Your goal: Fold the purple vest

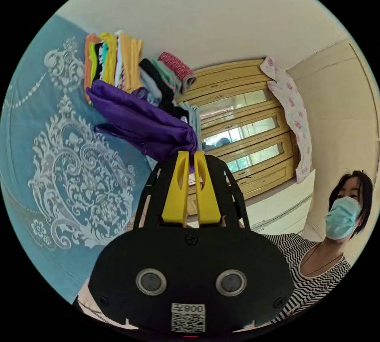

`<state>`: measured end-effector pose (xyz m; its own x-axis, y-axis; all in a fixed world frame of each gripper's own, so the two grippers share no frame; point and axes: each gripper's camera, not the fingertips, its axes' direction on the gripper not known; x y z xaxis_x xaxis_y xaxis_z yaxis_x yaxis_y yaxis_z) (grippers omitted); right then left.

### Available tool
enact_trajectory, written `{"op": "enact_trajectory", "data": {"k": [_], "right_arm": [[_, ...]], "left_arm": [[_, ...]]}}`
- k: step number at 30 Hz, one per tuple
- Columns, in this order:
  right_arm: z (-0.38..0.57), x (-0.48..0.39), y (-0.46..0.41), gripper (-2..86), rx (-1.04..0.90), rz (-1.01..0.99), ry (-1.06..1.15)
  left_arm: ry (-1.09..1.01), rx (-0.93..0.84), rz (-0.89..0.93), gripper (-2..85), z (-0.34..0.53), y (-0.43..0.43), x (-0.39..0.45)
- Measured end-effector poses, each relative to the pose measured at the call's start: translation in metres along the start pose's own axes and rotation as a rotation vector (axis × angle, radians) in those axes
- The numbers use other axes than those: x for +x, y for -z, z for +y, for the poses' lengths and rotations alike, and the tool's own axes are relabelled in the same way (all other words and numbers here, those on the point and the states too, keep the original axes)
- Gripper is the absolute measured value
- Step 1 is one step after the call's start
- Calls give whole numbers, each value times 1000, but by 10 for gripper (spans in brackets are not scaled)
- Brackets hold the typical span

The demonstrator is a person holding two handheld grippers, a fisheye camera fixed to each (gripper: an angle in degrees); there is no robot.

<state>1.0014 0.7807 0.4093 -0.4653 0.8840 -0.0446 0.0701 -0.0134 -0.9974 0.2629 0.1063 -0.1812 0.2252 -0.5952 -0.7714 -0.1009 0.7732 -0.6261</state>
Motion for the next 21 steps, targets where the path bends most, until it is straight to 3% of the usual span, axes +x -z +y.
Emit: {"op": "enact_trajectory", "data": {"k": [6, 21], "right_arm": [[39, 76, -12, 23, -64, 32, -245], [28, 76, -9, 23, -171, 204, -265]], "left_arm": [[278, -167, -88, 23, 17, -54, -95], [329, -328, -165, 26, -49, -125, -154]]}}
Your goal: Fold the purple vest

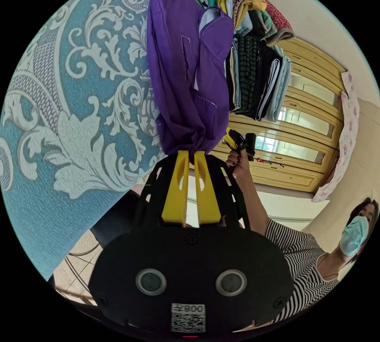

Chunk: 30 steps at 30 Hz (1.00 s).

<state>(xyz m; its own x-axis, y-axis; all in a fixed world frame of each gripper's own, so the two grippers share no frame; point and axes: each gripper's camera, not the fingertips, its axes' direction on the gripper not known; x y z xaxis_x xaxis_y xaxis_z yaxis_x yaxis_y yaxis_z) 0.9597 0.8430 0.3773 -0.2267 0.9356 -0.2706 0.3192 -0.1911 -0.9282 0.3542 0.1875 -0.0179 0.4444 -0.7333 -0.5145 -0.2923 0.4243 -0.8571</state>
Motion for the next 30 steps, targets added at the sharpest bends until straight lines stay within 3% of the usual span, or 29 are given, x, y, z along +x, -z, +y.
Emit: {"op": "enact_trajectory", "data": {"k": [10, 15, 21, 26, 30], "right_arm": [[19, -17, 3, 13, 116, 31, -24], [37, -78, 13, 2, 244, 190, 128], [20, -144, -50, 0, 173, 502, 327], [7, -149, -123, 1, 21, 700, 367], [14, -153, -150, 1, 61, 792, 388]], "left_arm": [[24, 7, 52, 32, -33, -4, -16], [7, 28, 56, 27, -30, -1, -16], [-92, 104, 24, 10, -27, 5, 7], [-286, 69, -102, 4, -55, -19, 45], [-373, -7, -359, 2, -80, -58, 49]]}}
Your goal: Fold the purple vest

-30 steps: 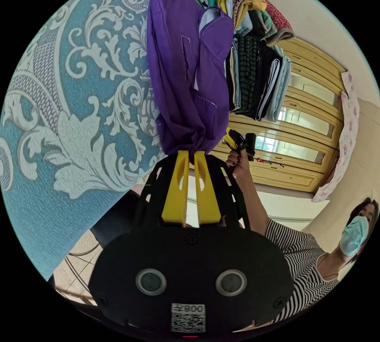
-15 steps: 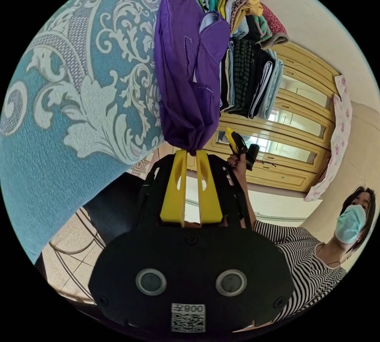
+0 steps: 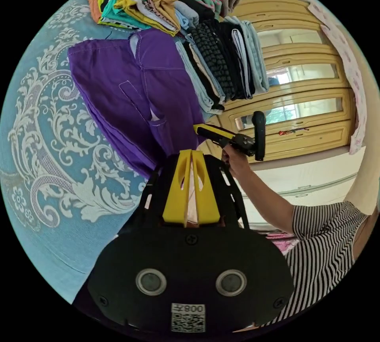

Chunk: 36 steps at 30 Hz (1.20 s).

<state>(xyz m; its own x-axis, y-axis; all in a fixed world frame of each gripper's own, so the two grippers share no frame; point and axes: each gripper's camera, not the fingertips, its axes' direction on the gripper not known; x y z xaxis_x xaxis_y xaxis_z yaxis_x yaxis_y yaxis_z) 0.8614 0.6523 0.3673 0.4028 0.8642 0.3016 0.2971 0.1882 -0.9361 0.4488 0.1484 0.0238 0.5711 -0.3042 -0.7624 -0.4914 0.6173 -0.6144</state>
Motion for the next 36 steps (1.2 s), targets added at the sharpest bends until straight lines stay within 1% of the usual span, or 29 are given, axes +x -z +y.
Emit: {"op": "enact_trajectory", "data": {"k": [1, 3, 5, 7, 9, 12, 17, 22, 26, 32, 34, 36], "right_arm": [[0, -2, -1, 1, 3, 11, 2], [0, -5, 0, 1, 7, 29, 9], [-5, 0, 3, 1, -19, 3, -5], [-10, 8, 14, 1, -10, -70, -24], [-20, 19, 38, 0, 94, -152, -50], [-54, 26, 55, 0, 184, -214, -57], [-136, 32, 44, 0, 233, -208, -67], [-206, 36, 7, 0, 174, -296, -120], [-239, 29, -42, 0, 20, -276, -119], [-246, 41, -44, 0, 31, -265, -68], [-245, 48, -36, 0, 61, -294, -69], [-237, 52, -21, 0, 142, -345, -64]], "left_arm": [[-7, -62, -100, 1, -2, -16, -4], [0, -130, -170, 1, 0, -35, -11], [4, -100, -134, 1, 4, -39, -15], [20, -91, -122, 1, 8, -43, -16], [4, -89, -131, 0, 12, -48, -14], [-14, -82, -134, 0, 17, -58, -12], [-32, -83, -135, 0, 20, -74, -9], [-122, -103, -213, 0, 26, -94, 6], [-203, -114, -277, 0, 31, -107, 19], [-369, -113, -388, 1, 44, -131, 40], [-435, -119, -413, 1, 48, -140, 47], [-469, -128, -418, 2, 51, -147, 50]]}}
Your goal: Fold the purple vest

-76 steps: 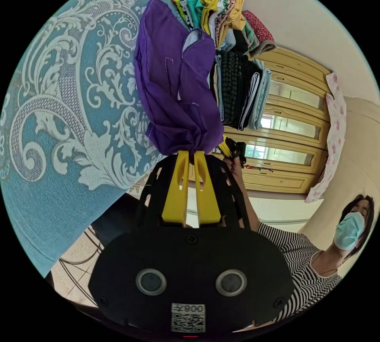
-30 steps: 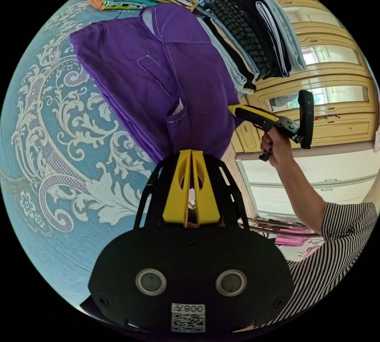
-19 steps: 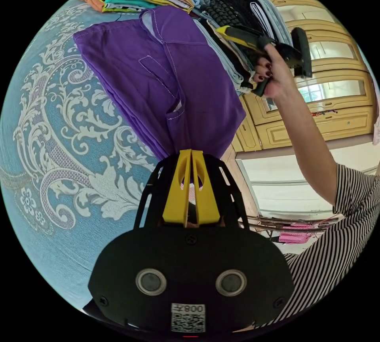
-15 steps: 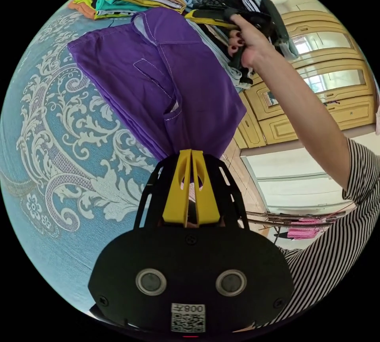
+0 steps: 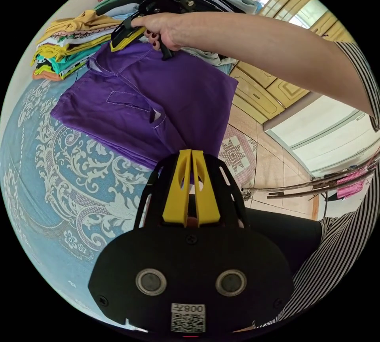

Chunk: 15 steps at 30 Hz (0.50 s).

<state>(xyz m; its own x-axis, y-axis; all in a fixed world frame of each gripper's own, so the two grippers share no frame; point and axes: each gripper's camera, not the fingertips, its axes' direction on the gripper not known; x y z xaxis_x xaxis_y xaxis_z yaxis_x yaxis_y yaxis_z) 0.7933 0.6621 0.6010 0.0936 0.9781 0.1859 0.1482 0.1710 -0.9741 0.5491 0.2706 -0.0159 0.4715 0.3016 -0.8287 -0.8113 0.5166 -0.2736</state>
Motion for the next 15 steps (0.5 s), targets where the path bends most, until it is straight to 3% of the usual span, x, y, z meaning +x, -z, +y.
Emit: {"op": "enact_trajectory", "data": {"k": [7, 15], "right_arm": [[-8, 3, -38, 0, -126, 36, -1], [29, 29, 21, 0, 10, -74, 12]], "left_arm": [[24, -41, 68, 2, -9, -10, 2], [41, 67, 9, 1, -1, 24, 12]]}}
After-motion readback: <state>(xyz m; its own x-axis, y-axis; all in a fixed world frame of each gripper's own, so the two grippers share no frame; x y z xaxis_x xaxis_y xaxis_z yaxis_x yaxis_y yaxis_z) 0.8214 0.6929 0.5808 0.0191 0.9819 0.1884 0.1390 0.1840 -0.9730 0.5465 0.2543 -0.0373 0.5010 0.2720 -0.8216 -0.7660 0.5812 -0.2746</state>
